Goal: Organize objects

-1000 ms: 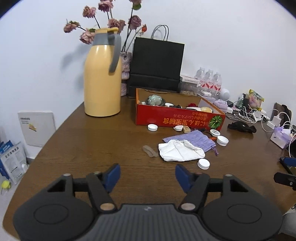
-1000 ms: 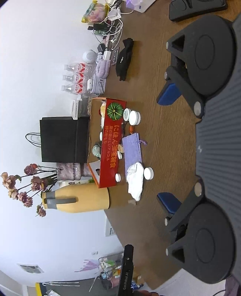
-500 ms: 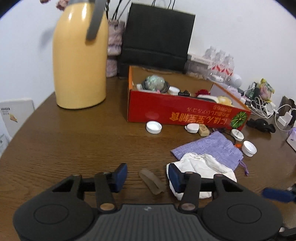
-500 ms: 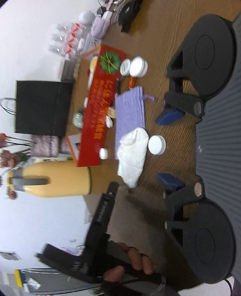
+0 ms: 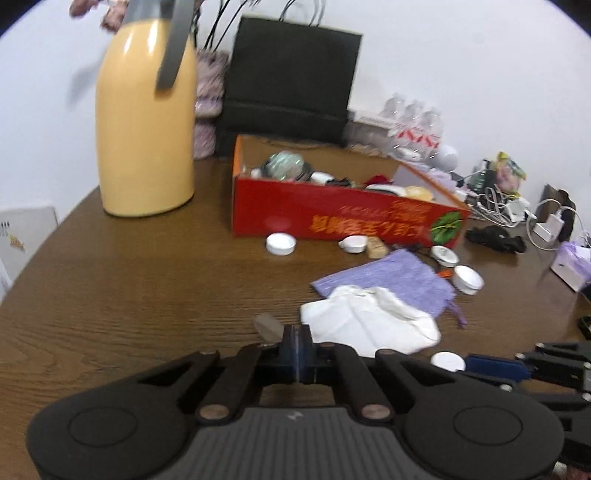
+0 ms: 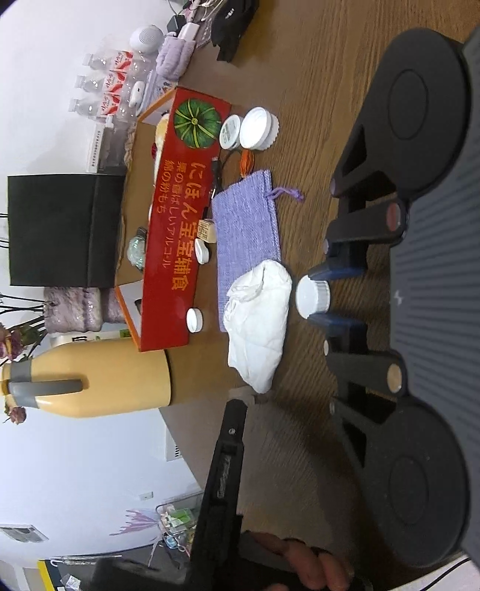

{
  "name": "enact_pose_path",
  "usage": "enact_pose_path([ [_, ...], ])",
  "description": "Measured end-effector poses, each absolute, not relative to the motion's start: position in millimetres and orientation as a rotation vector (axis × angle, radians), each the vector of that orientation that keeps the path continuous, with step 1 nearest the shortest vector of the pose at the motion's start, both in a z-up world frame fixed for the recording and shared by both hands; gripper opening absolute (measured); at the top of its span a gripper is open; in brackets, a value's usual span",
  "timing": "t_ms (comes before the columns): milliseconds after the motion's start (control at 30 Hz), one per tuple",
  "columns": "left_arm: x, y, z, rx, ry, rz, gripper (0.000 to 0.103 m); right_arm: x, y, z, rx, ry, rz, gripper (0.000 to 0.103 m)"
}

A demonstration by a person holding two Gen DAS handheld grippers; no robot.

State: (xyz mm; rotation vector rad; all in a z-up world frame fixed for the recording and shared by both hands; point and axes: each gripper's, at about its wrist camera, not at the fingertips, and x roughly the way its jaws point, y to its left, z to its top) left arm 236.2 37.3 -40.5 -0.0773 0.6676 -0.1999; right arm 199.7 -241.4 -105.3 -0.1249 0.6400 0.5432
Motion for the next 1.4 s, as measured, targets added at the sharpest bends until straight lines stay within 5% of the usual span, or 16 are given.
enact_pose_path([
  [133, 234, 37, -39, -0.054, 0.680, -0.145, 0.017, 195, -240, -107, -0.137, 0.629, 0.534, 0.034],
  [333, 255, 47, -52, -0.081, 0.719, -0.112, 0.032, 197, -236, -114, -0.142, 0.641, 0.530, 0.031],
  [533, 276, 45, -61, -0.125, 0.721, -0.136, 0.028, 209, -235, -114, -0.129, 0.640, 0.508, 0.028],
  [567, 277, 43, -62, -0.117, 0.720, -0.138, 0.014, 211, -235, -115, -0.132, 0.640, 0.501, 0.028],
  [700, 272, 42, -61, -0.106, 0.713, -0.132, 0.004, 217, -234, -115, -0.131, 0.642, 0.490, 0.030],
  [1400, 164, 36, 34, -0.198, 0.455, -0.323, 0.002, 163, -290, -43, -0.032, 0.478, 0.520, 0.029],
])
